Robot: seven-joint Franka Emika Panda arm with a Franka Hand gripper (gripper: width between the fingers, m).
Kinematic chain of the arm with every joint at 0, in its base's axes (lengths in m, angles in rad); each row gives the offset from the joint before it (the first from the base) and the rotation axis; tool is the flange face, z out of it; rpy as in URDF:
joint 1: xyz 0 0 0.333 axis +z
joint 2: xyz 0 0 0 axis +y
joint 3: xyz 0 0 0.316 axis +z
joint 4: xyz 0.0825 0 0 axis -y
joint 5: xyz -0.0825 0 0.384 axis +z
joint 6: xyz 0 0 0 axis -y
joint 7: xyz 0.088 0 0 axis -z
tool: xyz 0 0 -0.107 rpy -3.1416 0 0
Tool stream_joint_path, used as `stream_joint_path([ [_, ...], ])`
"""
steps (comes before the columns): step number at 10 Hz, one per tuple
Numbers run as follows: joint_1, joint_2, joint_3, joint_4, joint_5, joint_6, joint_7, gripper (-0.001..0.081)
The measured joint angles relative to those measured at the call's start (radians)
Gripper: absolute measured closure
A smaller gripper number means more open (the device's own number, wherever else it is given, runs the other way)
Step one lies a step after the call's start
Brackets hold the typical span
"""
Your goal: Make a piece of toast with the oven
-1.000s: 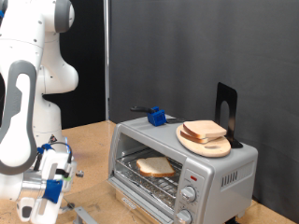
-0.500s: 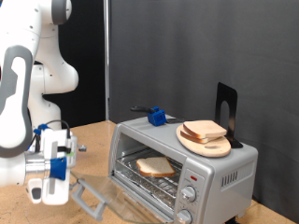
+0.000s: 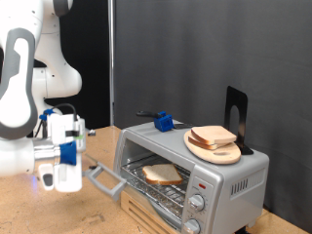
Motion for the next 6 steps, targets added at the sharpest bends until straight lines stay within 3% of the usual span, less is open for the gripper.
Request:
stream_joint_path([
  [3,0.024,-0.089,0.043,-0.071,0.086,0.029,-0.003,0.0003],
  [6,0.069,-0.173,0.108,-0.141,0.153,0.133,0.026,0.0003],
])
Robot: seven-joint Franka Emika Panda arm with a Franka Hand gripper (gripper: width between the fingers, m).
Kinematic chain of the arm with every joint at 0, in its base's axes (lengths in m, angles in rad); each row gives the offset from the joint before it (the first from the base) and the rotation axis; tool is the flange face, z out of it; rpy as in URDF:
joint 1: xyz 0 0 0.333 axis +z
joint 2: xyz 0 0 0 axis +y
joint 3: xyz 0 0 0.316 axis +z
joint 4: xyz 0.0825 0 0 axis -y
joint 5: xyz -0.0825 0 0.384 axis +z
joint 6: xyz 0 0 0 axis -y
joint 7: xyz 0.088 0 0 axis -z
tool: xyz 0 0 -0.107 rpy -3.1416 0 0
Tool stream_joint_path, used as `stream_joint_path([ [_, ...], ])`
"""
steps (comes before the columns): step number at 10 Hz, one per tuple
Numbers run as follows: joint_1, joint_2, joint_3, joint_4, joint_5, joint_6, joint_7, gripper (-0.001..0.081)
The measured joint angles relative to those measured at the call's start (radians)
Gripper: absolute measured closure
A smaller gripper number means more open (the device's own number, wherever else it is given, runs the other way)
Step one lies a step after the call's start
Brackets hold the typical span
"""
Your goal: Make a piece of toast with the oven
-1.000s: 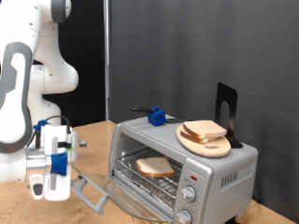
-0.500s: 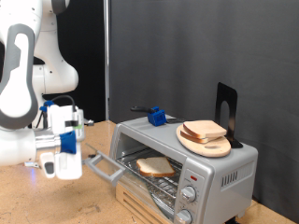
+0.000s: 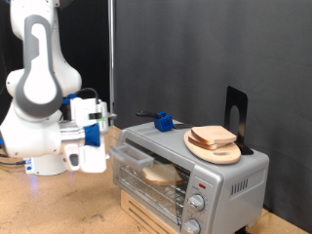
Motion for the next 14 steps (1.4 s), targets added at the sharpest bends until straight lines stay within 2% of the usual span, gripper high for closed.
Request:
stream_joint_path([
  [2,0.007,-0.041,0.023,-0.028,0.012,0.032,0.036,0.0003],
  [4,-0.007,-0.067,0.011,-0.040,0.002,0.034,0.066,0.0003],
  [8,-0.096,-0.099,-0.071,-0.035,-0.049,0.049,0.102,0.0003],
  [9,-0.111,-0.100,-0.079,-0.030,-0.052,0.051,0.103,0.0003],
  [10,-0.110,-0.099,-0.077,-0.032,-0.052,0.049,0.103,0.0003],
  [11,-0.113,-0.095,-0.080,-0.022,-0.082,0.009,0.123,0.0003],
  [12,-0.119,-0.082,-0.087,0.015,-0.137,-0.033,0.165,0.0003],
  [13,-0.125,-0.059,-0.095,0.070,-0.188,-0.050,0.213,0.0003],
  [14,-0.127,-0.032,-0.097,0.119,-0.199,-0.048,0.254,0.0003],
])
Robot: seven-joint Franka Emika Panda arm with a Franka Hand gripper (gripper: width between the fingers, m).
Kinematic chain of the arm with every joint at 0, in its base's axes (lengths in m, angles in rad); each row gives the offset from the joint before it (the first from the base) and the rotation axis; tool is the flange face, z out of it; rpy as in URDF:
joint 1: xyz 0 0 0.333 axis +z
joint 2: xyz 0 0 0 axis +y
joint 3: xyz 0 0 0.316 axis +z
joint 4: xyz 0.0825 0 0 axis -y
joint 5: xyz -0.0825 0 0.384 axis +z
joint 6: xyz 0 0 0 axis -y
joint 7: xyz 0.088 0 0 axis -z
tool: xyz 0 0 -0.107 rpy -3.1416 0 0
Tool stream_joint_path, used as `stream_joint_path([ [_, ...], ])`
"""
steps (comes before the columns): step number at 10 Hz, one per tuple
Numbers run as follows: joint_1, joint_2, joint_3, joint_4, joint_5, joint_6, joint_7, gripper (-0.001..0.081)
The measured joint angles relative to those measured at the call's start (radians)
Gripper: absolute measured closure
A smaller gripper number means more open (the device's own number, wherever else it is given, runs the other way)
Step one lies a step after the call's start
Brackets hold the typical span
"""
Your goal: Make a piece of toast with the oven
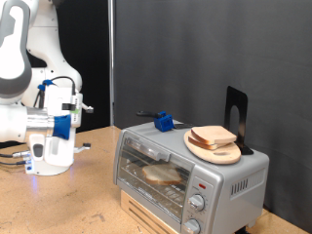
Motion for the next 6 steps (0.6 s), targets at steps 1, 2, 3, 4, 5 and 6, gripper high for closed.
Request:
stream_joint_path([
  [1,0.000,0.027,0.001,0.036,0.018,0.032,0.016,0.0003],
  [2,0.000,0.053,0.004,0.064,0.052,0.068,0.018,0.0003],
  [3,0.002,0.081,0.008,0.090,0.099,0.096,0.019,0.0003],
  [4,0.003,0.108,0.016,0.113,0.168,0.143,0.019,0.0003],
  [5,0.006,0.133,0.023,0.128,0.210,0.168,0.019,0.0003],
  [6,0.005,0.133,0.023,0.128,0.195,0.156,0.019,0.0003],
])
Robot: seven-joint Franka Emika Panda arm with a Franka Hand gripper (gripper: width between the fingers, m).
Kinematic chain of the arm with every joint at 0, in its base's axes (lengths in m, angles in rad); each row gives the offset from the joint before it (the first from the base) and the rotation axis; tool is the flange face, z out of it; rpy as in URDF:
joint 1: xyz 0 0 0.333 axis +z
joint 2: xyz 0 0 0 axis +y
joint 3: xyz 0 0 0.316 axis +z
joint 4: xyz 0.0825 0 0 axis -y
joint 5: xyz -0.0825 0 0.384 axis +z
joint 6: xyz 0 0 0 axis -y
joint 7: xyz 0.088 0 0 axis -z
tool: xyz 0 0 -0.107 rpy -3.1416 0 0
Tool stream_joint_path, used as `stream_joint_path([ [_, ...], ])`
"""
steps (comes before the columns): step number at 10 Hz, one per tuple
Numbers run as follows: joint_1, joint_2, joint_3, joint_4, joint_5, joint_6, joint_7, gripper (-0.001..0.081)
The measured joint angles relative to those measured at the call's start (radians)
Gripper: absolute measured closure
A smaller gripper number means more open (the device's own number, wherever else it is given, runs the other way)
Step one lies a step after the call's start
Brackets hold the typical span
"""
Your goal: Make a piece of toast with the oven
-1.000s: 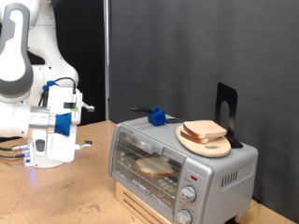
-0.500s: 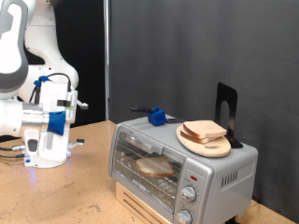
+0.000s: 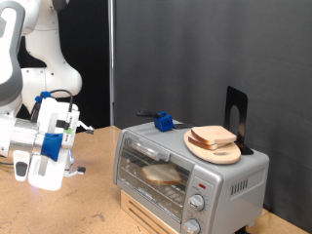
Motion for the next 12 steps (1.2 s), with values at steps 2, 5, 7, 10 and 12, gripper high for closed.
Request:
stream_joint_path([
  [2,0.002,0.014,0.012,0.002,0.044,-0.023,0.016,0.0003],
  [5,0.029,0.094,0.070,0.053,0.193,0.049,-0.059,0.0003],
  [7,0.045,0.160,0.092,0.128,0.195,0.075,-0.057,0.0003],
  [10,0.065,0.210,0.112,0.172,0.297,0.163,-0.077,0.0003],
  [12,0.056,0.229,0.112,0.205,0.130,0.016,-0.041,0.0003],
])
